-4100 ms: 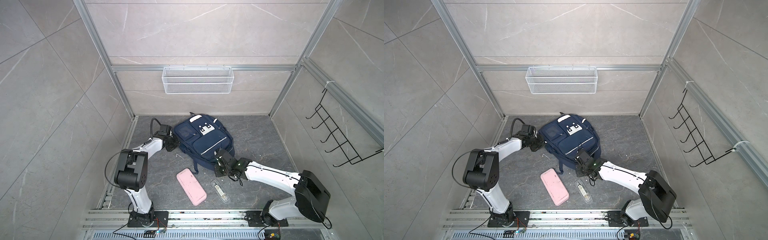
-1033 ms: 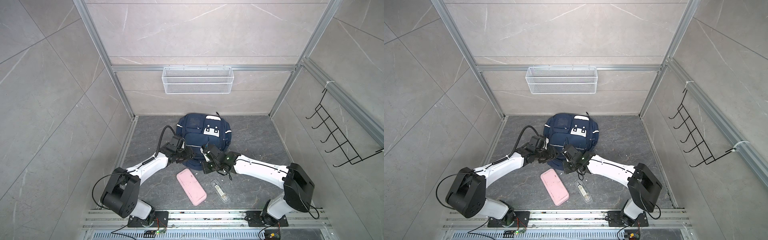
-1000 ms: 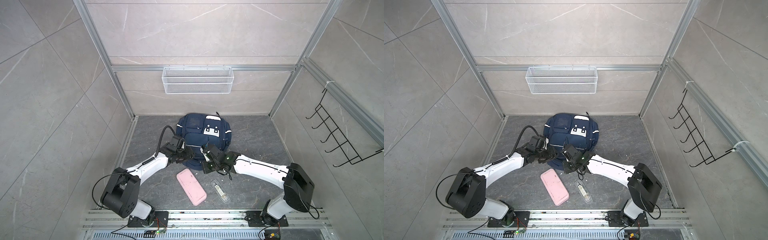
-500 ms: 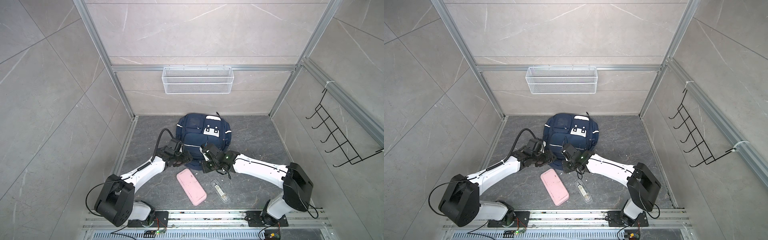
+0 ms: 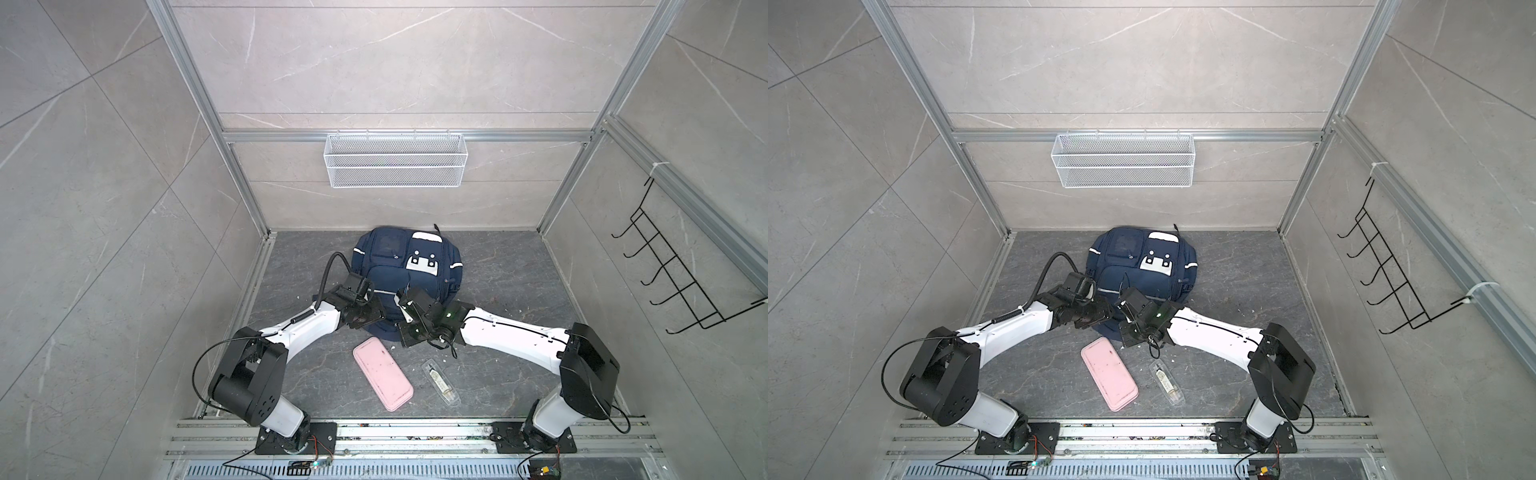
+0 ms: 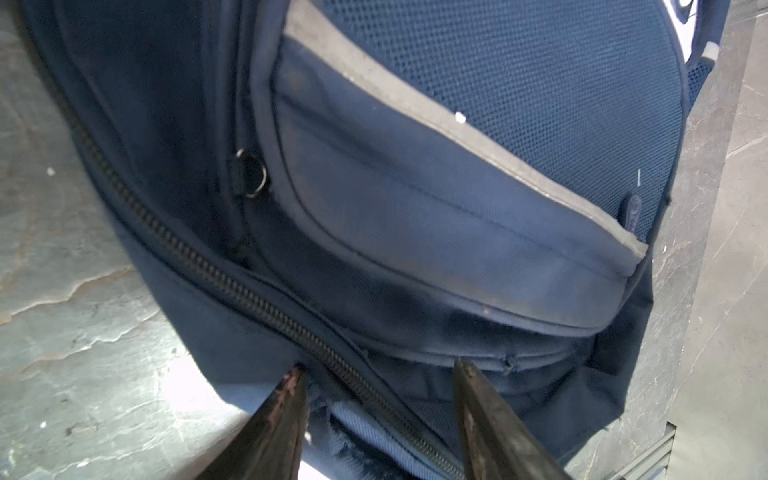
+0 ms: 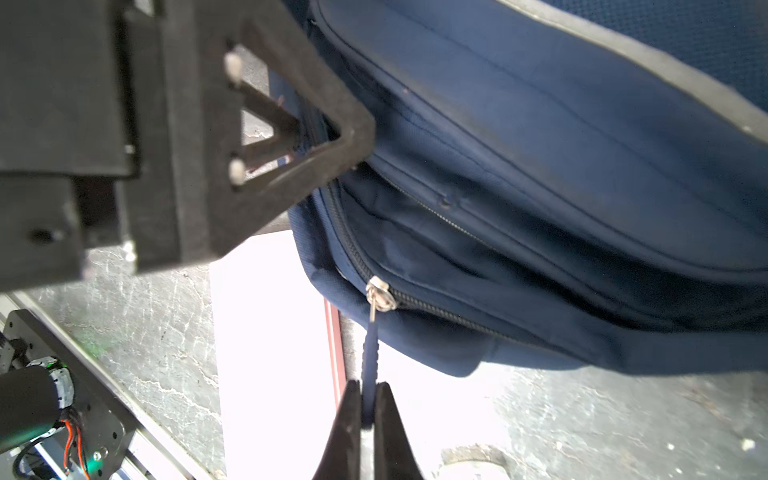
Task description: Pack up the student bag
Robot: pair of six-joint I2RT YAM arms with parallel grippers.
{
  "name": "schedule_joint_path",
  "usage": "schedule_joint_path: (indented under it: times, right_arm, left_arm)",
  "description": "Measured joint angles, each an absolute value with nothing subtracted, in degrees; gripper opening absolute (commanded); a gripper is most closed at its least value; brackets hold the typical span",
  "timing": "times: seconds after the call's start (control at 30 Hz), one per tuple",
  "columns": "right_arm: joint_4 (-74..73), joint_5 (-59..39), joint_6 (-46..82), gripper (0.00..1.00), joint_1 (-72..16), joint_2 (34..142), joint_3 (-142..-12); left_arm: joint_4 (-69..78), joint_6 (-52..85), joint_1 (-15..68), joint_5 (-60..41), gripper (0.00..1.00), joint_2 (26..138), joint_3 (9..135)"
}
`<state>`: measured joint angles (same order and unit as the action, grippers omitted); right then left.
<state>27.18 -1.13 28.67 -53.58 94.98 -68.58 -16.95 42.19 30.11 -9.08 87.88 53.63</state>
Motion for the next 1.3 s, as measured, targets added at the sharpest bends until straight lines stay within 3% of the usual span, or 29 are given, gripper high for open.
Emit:
schedule_joint_path:
  times: [0.1, 0.33, 0.4, 0.5, 0.6, 0.9, 1.3]
  right_arm:
    - [27.18, -1.08, 28.67, 0.00, -53.89, 95.29, -68.71]
    - [27.05, -0.10, 28.62, 0.00, -54.11, 95.26, -69.45]
    - [27.27, 0.45, 28.47, 0.00, -54.11, 95.26, -70.11]
    - [27.49, 1.13, 28.45, 0.00, -54.11, 95.26, -71.13]
    - [27.44, 1.30, 28.45, 0.00, -54.13, 95.26, -71.61]
    - [28.08, 1.02, 27.57, 0.00, -54.37, 96.51, -74.50]
    - [27.27, -0.27, 27.35, 0.00, -54.54, 98.94, -74.59]
  left_arm:
    - [-17.30, 41.58, 30.11, -8.97, 0.28, 88.23, 54.35]
    - [-17.85, 40.42, 30.06, -9.08, 0.27, 88.97, 55.77]
    - [-17.93, 40.32, 30.06, -9.10, 0.31, 88.97, 55.77]
    - [-18.00, 40.10, 30.06, -9.63, 0.50, 88.92, 55.79]
    - [-18.46, 40.03, 30.09, -10.46, 0.58, 87.96, 55.88]
    - [-24.10, 41.04, 30.09, -11.29, 0.62, 80.03, 55.92]
    - [-23.55, 46.30, 30.06, -12.25, 0.64, 82.26, 53.12]
